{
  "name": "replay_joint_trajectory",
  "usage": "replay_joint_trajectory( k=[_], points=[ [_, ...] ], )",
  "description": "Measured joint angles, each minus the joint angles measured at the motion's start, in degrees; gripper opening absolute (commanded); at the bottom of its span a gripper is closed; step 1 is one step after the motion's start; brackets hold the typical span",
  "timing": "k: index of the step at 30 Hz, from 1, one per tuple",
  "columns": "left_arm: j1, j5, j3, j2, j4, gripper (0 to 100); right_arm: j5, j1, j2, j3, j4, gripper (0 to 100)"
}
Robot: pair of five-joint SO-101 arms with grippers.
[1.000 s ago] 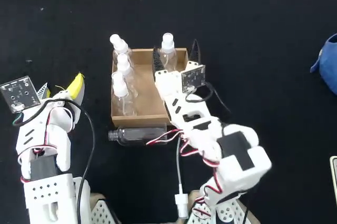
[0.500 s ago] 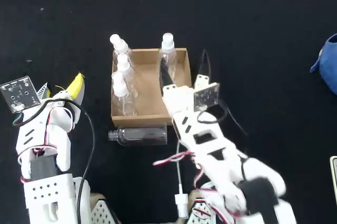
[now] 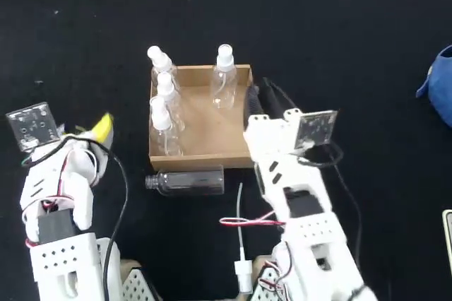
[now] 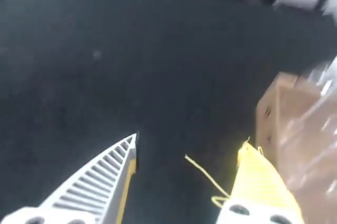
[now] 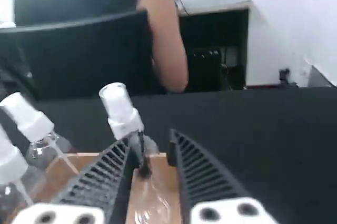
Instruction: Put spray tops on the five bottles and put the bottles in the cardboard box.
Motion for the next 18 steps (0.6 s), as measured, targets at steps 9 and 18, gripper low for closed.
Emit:
replay_joint_trajectory(
  k=[9, 18],
  points=[
    [0.44, -3.96, 0.88, 0.0, 8.0, 18, 19.96, -2.29, -22.77, -13.8, 50.37, 13.0],
    [4.22, -8.26, 5.19, 2.9, 8.09, 18, 30.33, -2.99, -22.15, -25.41, 69.19, 13.0]
  ],
)
